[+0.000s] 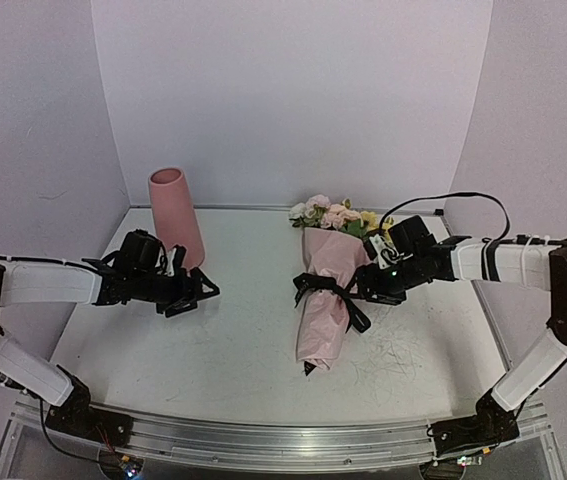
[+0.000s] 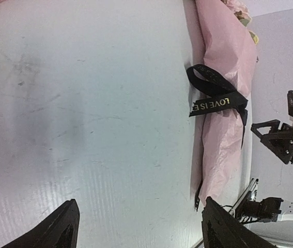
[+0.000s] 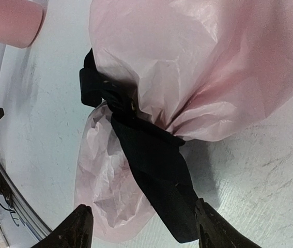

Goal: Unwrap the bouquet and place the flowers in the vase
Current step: Move the vase to the corner of the board, then adjust the fake flower at the center of the board.

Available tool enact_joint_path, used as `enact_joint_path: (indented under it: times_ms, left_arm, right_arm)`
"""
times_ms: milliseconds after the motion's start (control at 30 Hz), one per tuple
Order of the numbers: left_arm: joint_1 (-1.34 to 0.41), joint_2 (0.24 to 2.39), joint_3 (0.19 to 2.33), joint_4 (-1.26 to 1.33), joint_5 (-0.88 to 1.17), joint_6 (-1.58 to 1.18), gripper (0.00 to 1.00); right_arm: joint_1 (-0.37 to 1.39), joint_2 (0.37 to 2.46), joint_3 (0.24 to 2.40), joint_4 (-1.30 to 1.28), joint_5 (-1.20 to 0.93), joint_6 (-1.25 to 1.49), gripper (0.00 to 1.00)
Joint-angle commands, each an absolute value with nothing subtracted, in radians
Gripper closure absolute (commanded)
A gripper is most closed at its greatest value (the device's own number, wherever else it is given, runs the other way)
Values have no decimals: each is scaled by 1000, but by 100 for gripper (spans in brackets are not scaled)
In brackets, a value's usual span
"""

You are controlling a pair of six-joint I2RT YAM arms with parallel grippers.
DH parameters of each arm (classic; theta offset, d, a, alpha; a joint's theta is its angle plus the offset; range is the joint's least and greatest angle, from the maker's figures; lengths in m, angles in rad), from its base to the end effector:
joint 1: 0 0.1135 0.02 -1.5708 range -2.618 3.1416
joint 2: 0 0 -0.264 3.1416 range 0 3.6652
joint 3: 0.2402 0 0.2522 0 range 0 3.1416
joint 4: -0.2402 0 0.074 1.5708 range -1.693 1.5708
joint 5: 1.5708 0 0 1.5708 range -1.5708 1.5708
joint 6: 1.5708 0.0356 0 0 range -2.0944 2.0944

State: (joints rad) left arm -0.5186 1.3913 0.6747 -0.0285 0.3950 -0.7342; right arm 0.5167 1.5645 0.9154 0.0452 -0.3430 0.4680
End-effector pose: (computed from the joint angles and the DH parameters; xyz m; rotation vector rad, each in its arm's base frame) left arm 0.2325 -0.1485 0.1851 -0.0510 2.5019 -1.0443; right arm 0.2882 0.1775 0.2162 -0.2627 2.2736 0.9136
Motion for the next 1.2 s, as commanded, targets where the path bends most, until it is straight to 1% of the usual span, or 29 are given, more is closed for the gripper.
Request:
enact_joint_path:
  times_ms: [0,133,200,300,433,600,700,833,1000,1167]
  left_arm:
    - [-606,1455,797,-20,340,-744,17]
    - [-674,1548,885,-20,326,-746,17]
    - [-710,1608,944,-20,323,-743,17]
    - [-745,1694,1035,-20,323,-734,17]
    - [-767,1818,1171,-24,343,-718,20]
    - [-773,1949,1304,-46,398,-708,23]
    - [-776,1989,1355,-49,422,-700,22]
    - [-776,2047,1428,-77,445,-690,20]
    - [-776,2121,1491,-103,478,-680,21]
    - [-776,2143,1508,-110,484,-664,21]
  right_arm:
    - [522,1528,964,-55,-240,463,22]
    - [515,1517,1025,-80,-128,501,6]
    - [499,1521,1053,-83,-106,521,3]
    - [469,1554,1107,-84,-117,547,3]
    - [461,1608,1181,-94,-163,566,6]
    - [428,1638,1196,-109,-161,669,6]
    - [380,1661,1207,-109,-194,706,5]
    - [371,1716,1285,-110,-198,690,4]
    - [373,1848,1416,-144,-279,696,11]
    - [386,1914,1473,-160,-262,737,11]
